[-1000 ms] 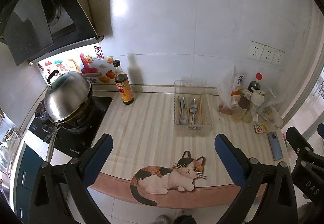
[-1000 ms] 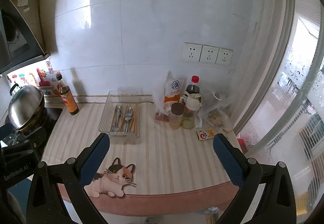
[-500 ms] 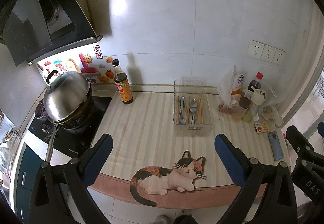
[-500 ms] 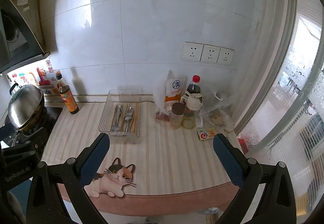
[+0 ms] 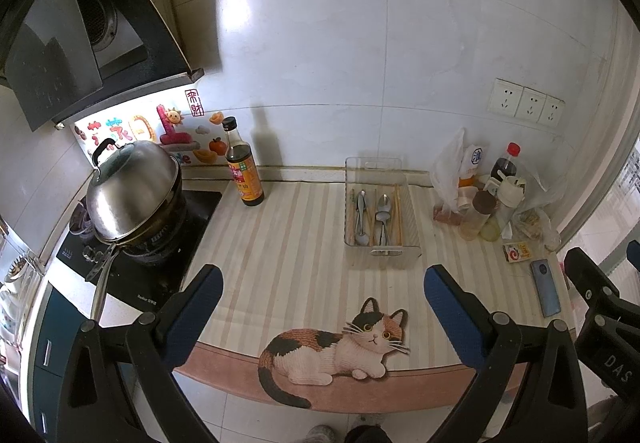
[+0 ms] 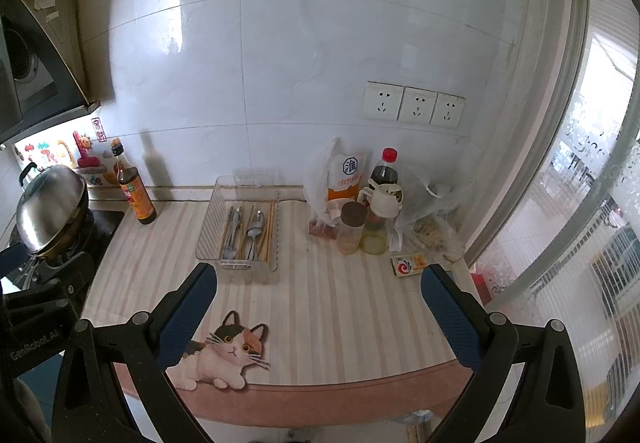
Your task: Organize utensils
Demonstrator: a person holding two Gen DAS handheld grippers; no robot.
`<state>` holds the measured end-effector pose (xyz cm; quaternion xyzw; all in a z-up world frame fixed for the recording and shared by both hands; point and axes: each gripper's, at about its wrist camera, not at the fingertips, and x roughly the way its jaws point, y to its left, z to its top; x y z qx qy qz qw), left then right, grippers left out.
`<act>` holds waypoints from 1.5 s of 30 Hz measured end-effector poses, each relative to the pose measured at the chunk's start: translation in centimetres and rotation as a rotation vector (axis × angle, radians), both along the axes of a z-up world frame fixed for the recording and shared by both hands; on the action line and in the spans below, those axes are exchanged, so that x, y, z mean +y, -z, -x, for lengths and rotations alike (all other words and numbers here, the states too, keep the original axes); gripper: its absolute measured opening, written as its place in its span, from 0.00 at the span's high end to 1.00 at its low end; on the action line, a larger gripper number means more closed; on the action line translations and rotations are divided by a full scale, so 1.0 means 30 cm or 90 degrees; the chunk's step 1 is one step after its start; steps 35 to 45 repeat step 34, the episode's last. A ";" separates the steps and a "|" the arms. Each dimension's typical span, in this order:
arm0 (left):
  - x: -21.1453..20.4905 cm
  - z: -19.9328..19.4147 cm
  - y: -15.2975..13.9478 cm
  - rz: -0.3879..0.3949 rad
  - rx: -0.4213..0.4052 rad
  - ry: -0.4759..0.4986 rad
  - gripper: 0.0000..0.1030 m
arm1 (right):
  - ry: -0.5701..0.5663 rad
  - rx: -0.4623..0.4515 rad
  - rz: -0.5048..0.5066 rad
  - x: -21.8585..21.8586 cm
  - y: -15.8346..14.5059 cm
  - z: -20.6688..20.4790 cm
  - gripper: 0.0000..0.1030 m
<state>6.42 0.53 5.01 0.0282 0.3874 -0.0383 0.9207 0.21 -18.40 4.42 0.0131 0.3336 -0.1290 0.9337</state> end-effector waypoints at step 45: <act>0.006 -0.004 0.004 0.002 0.002 0.004 0.00 | 0.000 0.002 0.002 0.005 0.004 0.002 0.00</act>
